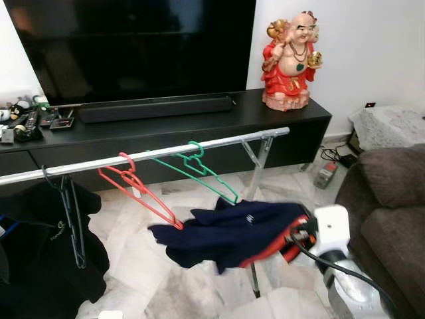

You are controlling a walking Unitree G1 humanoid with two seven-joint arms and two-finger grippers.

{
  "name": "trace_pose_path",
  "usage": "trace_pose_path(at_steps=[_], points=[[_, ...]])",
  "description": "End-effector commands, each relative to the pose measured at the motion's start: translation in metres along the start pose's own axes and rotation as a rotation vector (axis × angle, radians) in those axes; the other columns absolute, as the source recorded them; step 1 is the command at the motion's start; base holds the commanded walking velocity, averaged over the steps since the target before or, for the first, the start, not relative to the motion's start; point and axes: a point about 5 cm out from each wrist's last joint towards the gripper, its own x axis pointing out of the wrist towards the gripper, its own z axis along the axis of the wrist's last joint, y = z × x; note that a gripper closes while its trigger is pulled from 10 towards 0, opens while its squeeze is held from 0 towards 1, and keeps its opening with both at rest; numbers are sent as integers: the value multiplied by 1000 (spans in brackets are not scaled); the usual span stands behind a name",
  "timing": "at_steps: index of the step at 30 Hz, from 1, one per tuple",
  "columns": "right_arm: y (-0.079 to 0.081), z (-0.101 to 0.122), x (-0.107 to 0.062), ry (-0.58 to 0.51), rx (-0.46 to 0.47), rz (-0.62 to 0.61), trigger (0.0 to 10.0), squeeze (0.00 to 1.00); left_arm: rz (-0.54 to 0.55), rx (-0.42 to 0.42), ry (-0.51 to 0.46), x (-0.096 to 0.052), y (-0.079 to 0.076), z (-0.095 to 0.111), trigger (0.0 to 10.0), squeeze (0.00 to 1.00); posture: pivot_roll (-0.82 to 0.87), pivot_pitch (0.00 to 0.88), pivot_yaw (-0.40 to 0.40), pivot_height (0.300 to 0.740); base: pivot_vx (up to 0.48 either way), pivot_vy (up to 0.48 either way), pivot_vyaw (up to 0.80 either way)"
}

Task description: Hang hanger

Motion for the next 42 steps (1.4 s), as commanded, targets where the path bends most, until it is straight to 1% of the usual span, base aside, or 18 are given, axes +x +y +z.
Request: trace_pose_path(at_steps=[1,3,7,9,11,13,15,16,17,19,20,21,25,29,30,34,38,42], points=[[0,2,2,-24,14,-23,10000,0,13,-6,0,0,2,0,10000,0,-67,48,30,740,0,0,0],[1,-4,1,-3,46,-26,10000,0,15,-5,-1,0,2,0,10000,0,-67,48,29,740,0,0,0],[11,-40,1,104,112,-20,10000,0,31,-16,-41,1,8,7,10000,0,-59,46,31,740,0,0,0],[14,-62,2,185,119,-26,10000,0,50,-113,-146,4,12,31,10000,0,-57,44,34,740,0,0,0],[14,-67,2,204,124,-31,10000,0,52,-123,-173,4,13,36,10000,0,-57,44,34,740,0,0,0],[14,-82,3,256,132,-61,10000,0,57,-147,-287,3,19,58,10000,0,-43,41,38,740,0,0,0],[13,-101,-1,328,131,-102,10000,0,57,-97,-430,-1,24,83,10000,0,-34,39,39,740,0,0,0],[13,-101,-1,328,131,-102,10000,0,57,-97,-430,-1,24,83,10000,0,-34,39,39,740,0,0,0],[12,-110,-4,367,183,-142,10000,0,56,-73,-495,-4,26,93,10000,0,-25,33,44,740,0,0,0],[11,-114,-6,384,201,-165,10000,0,53,-62,-543,-7,27,99,10000,0,-22,31,48,740,0,0,0],[11,-116,-7,384,238,-192,10000,0,38,-28,-608,-12,26,106,10000,0,-25,30,52,740,0,0,0],[11,-117,-7,383,251,-200,10000,0,31,-14,-633,-15,25,108,10000,0,-26,29,54,740,0,0,0],[10,-118,-7,372,257,-206,10000,0,13,-5,-686,-24,22,108,10000,0,-25,23,59,740,0,0,0],[7,-123,-7,371,254,-217,10000,0,-33,21,-754,-39,10,105,10000,0,-20,18,58,740,0,0,0],[7,-125,-6,371,253,-219,10000,0,-49,38,-791,-46,5,106,10000,0,-19,10,56,740,0,0,0],[6,-128,-7,379,258,-225,10000,0,-52,44,-857,-62,1,118,10000,0,-16,0,57,740,0,0,0],[7,-131,-8,388,260,-224,10000,0,-45,12,-863,-68,2,122,10000,0,-11,0,57,740,0,206,0],[8,-134,-8,392,261,-215,10000,0,-50,23,-862,-71,2,122,10000,0,-12,0,56,740,0,480,0]])
